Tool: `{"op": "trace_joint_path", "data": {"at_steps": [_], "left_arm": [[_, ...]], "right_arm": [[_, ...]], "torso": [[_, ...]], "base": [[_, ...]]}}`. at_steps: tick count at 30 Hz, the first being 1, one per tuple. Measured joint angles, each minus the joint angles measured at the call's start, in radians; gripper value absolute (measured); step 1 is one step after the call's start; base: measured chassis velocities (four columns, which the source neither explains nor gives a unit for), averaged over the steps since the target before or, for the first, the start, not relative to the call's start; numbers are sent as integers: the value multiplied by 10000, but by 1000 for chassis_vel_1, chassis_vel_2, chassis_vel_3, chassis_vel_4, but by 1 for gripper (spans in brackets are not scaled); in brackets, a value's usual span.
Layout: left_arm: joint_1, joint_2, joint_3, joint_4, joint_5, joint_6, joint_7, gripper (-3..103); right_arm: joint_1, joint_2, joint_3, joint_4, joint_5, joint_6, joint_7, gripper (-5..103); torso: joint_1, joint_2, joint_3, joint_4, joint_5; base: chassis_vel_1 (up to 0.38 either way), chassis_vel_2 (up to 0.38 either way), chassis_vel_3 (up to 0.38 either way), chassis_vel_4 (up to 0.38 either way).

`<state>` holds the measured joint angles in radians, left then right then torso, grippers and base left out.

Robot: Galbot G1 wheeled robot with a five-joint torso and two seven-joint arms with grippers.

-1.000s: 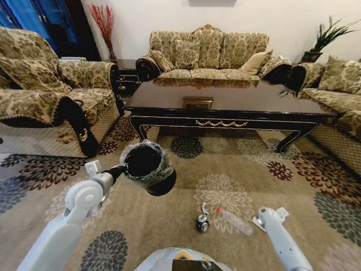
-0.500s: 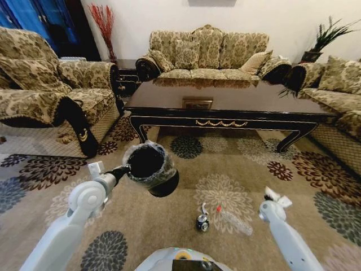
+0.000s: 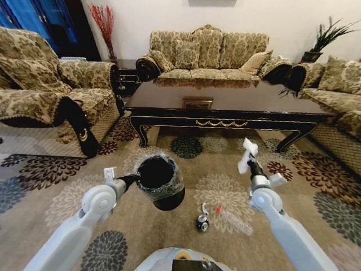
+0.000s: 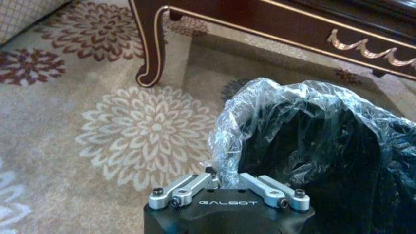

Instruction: Move to the front of the table and pick up the trash from the floor, then place it into the trash bin.

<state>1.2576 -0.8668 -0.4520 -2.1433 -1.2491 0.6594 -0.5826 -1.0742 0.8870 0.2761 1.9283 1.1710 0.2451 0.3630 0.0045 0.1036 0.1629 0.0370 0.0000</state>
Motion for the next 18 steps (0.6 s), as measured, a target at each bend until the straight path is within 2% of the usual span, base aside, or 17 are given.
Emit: {"op": "trace_joint_path", "data": {"at_steps": [3, 10, 16, 18], "left_arm": [[-358, 11, 216, 273, -105, 1, 2, 3], [-2028, 4, 1510, 1547, -441, -15, 30, 3], [-2932, -295, 2409, 2243, -514, -20, 7, 3], [-3624, -489, 3092, 2741, -539, -20, -18, 3]], "right_arm": [[343, -202, -603, 356, 90, 174, -263, 0], [1223, -1011, -2445, 1286, 12, 649, -1068, 0], [1528, -1187, -3145, 1428, -288, 824, -1405, 0], [1780, -1118, -3558, 1337, -514, 962, -1635, 0]], "torso": [[0, 0, 0, 2, 0], [0, 0, 1, -2, 0], [1, 0, 1, -3, -1], [1, 0, 1, -4, -1]], "base": [[0, 0, 0, 0], [0, 0, 0, 0], [0, 0, 0, 0], [0, 0, 0, 0]]}}
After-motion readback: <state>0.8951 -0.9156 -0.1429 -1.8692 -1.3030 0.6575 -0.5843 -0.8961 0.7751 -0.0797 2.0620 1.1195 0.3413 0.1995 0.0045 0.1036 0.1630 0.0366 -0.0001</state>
